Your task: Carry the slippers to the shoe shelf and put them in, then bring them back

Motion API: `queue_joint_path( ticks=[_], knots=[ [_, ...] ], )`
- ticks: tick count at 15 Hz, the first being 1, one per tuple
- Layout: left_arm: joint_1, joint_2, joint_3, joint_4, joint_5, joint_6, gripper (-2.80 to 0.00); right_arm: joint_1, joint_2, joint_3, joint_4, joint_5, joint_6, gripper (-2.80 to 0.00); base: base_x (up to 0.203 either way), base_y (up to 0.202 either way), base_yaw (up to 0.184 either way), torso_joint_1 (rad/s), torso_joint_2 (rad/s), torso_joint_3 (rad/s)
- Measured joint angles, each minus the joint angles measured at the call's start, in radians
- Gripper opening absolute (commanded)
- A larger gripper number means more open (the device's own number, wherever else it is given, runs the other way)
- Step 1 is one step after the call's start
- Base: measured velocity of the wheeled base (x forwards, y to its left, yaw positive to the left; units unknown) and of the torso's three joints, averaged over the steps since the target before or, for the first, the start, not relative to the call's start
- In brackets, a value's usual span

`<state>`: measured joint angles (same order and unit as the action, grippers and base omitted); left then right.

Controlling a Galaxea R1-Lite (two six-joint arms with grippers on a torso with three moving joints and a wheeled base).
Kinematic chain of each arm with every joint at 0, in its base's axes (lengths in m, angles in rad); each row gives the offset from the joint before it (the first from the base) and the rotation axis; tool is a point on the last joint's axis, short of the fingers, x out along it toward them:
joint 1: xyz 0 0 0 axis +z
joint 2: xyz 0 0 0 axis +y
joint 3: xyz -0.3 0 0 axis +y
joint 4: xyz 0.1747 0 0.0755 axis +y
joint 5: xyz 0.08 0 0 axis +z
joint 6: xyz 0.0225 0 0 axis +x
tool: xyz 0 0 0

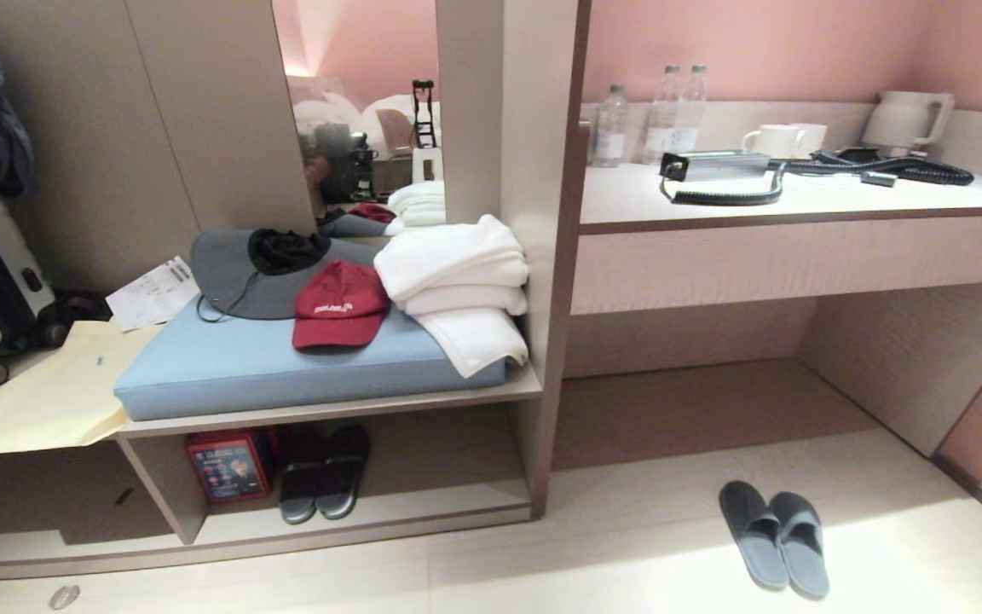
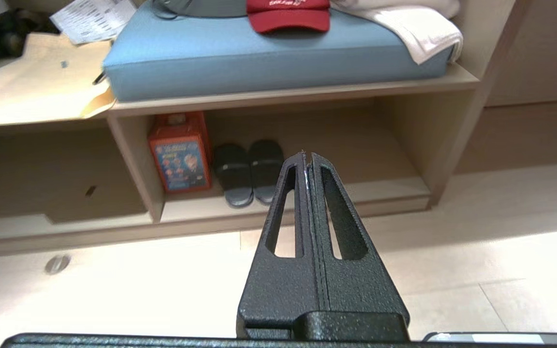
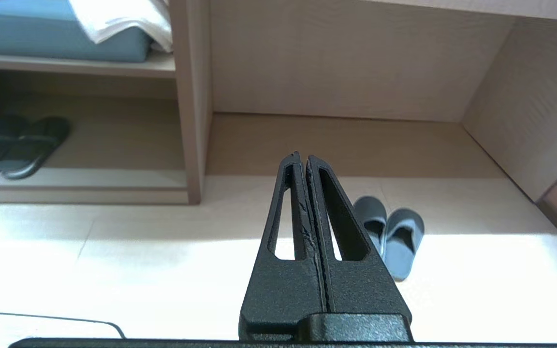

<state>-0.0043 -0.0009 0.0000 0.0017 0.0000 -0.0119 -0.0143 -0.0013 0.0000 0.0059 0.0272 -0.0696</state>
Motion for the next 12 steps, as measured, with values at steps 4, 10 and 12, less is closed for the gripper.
queue_joint_path(
  ticks=[4,10,12],
  knots=[
    [0.000,0.000,0.000,0.001,0.000,0.000,-2.80,0.000,0.000,0.000,0.000,0.000,0.000,-2.80,-0.198,0.000,0.001,0.004,0.00,0.003],
    [0.000,0.000,0.000,0.002,0.000,0.000,-2.80,0.000,0.000,0.000,0.000,0.000,0.000,-2.80,-0.193,0.000,0.001,0.002,0.00,0.002],
    [0.000,0.000,0.000,0.001,0.000,0.000,-2.80,0.000,0.000,0.000,0.001,0.000,0.000,-2.80,-0.194,0.000,0.000,0.002,0.00,0.001]
  ],
)
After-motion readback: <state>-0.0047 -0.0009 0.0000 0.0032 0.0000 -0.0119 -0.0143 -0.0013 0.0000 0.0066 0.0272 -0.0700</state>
